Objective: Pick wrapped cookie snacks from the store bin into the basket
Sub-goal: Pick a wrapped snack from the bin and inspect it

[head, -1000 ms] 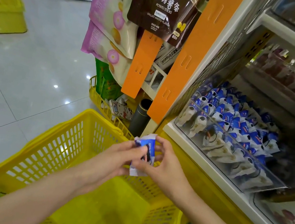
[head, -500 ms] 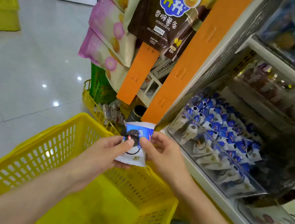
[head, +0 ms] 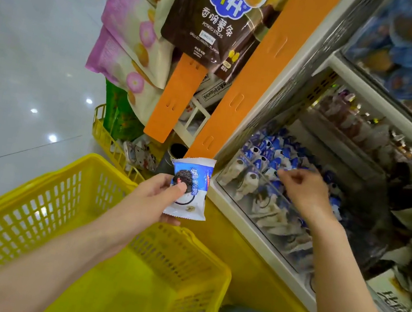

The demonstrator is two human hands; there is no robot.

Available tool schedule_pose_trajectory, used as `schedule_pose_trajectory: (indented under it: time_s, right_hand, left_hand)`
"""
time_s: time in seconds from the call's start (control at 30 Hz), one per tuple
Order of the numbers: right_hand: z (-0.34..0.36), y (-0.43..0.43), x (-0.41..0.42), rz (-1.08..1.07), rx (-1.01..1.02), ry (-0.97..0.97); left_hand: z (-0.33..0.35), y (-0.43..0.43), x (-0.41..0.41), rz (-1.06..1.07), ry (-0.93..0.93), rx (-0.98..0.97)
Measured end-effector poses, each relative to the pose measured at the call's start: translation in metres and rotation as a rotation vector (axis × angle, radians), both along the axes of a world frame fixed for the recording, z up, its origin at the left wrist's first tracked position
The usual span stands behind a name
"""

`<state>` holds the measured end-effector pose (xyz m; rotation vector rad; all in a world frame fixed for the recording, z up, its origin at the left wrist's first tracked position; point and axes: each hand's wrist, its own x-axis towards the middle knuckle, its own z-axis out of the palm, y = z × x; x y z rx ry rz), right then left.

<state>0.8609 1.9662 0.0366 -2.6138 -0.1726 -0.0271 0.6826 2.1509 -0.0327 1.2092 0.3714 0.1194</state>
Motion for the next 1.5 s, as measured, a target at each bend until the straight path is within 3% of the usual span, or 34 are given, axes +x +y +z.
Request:
schedule_pose_trajectory:
  time_s: [0.2, 0.3, 0.37, 0.47, 0.53, 0.6, 0.67, 0.73, 0.8, 0.93, 1.03, 1.17, 1.37, 1.5]
  right_hand:
    - [-0.006, -0.005, 0.013, 0.039, -0.105, 0.161]
    - [-0.004, -0.004, 0.01, 0.062, -0.131, 0.091]
    - [0.002, -0.003, 0.004, 0.029, -0.085, -0.069]
    - [0.02, -0.001, -0.013, 0.021, 0.148, -0.411]
    - [0.03, -0.001, -0.028, 0.113, 0.389, -0.499]
    - [0.033, 0.001, -0.044, 0.197, 0.608, -0.367]
    - [0.027, 0.005, -0.059, 0.266, 0.739, -0.071]
    - [0.013, 0.012, -0.073, 0.318, 0.711, 0.211]
    - [-0.004, 0.021, -0.083, 0.346, 0.643, 0.318]
    - [-0.026, 0.032, -0.088, 0.345, 0.456, 0.225]
    - [-0.025, 0.029, -0.082, 0.347, 0.343, 0.178]
    - [-0.017, 0.023, -0.075, 0.288, 0.468, 0.163]
    - [0.0, 0.014, -0.074, 0.447, 0.377, 0.224]
    - [0.018, 0.001, -0.061, 0.306, 0.477, 0.0]
  left_hand:
    - [-0.001, -0.011, 0.013, -0.035, -0.001, 0.031]
    - [-0.001, -0.017, 0.019, -0.042, 0.004, 0.027]
    - [-0.001, -0.02, 0.025, -0.026, 0.01, 0.008]
    - [-0.002, -0.022, 0.031, -0.003, 0.028, -0.05]
    - [-0.005, -0.023, 0.034, 0.025, 0.054, -0.099]
    - [-0.007, -0.024, 0.037, 0.05, 0.072, -0.137]
    - [-0.008, -0.025, 0.039, 0.067, 0.075, -0.195]
    - [-0.006, -0.028, 0.04, 0.075, 0.084, -0.265]
    - [-0.003, -0.031, 0.041, 0.05, 0.107, -0.319]
    - [-0.001, -0.035, 0.038, -0.021, 0.094, -0.408]
    - [-0.003, -0.035, 0.032, -0.122, 0.012, -0.248]
    - [-0.003, -0.035, 0.029, -0.266, -0.066, -0.098]
    - [0.001, -0.032, 0.027, -0.397, -0.121, 0.026]
    - [0.002, -0.028, 0.029, -0.334, -0.117, 0.072]
